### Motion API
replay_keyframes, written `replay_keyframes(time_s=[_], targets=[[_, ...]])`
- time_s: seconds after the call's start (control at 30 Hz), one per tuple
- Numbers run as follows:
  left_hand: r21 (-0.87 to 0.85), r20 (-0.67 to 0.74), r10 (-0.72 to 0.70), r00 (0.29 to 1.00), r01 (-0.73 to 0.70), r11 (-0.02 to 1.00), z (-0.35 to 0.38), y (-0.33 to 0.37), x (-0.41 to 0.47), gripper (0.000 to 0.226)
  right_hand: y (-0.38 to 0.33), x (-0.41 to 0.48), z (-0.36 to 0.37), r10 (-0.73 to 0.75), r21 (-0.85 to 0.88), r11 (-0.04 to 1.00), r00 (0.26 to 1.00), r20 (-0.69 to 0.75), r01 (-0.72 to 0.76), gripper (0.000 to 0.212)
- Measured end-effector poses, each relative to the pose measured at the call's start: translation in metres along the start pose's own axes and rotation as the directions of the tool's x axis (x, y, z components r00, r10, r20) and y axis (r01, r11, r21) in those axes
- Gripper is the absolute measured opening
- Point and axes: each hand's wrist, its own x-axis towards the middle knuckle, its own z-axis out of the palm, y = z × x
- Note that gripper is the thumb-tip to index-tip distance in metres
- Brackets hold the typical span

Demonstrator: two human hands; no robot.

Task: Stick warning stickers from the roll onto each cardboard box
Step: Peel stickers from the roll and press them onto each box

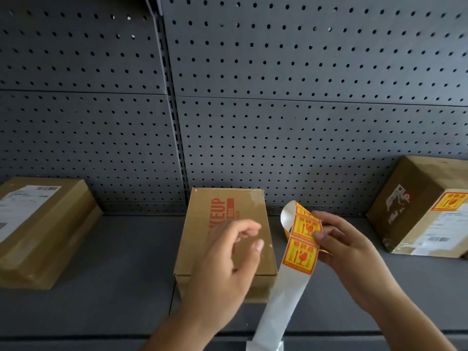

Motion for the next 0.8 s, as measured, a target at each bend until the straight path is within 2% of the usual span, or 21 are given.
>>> replay_keyframes(time_s=[0.2,0.37,0.43,0.5,0.53,0.6,0.8], targets=[[-0.075,0.168,-0.121,0.978,0.135,0.988,0.024,0.009,0.022,0.027,-0.027,0.003,0.009,-0.046,0.146,0.988,0.998,0.045,0.039,0.025],[-0.253,0.238,-0.172,0.956,0.232,0.939,0.036,0.016,0.035,0.034,-0.037,-0.002,0.014,-0.036,0.178,0.984,0.996,0.081,0.021,0.021],[-0.336,0.231,-0.202,0.952,0.273,0.901,0.039,0.018,0.038,0.034,-0.039,-0.005,0.016,-0.057,0.096,0.994,0.996,0.065,0.050,0.018],[-0.392,0.204,-0.226,0.953,0.291,0.873,0.042,0.018,0.039,0.035,-0.039,-0.008,0.017,-0.136,-0.132,0.982,0.991,0.008,0.136,0.017],[-0.412,0.188,-0.233,0.954,0.292,0.863,0.043,0.018,0.040,0.036,-0.038,-0.008,0.016,-0.211,-0.287,0.938,0.977,-0.021,0.196,0.017],[-0.438,0.162,-0.237,0.958,0.285,0.853,0.044,0.018,0.040,0.038,-0.037,-0.010,0.013,-0.359,-0.557,0.772,0.933,0.016,0.307,0.020],[-0.456,0.130,-0.236,0.963,0.269,0.848,0.044,0.019,0.038,0.041,-0.035,-0.011,0.007,-0.525,-0.782,0.406,0.821,0.223,0.472,0.033]])
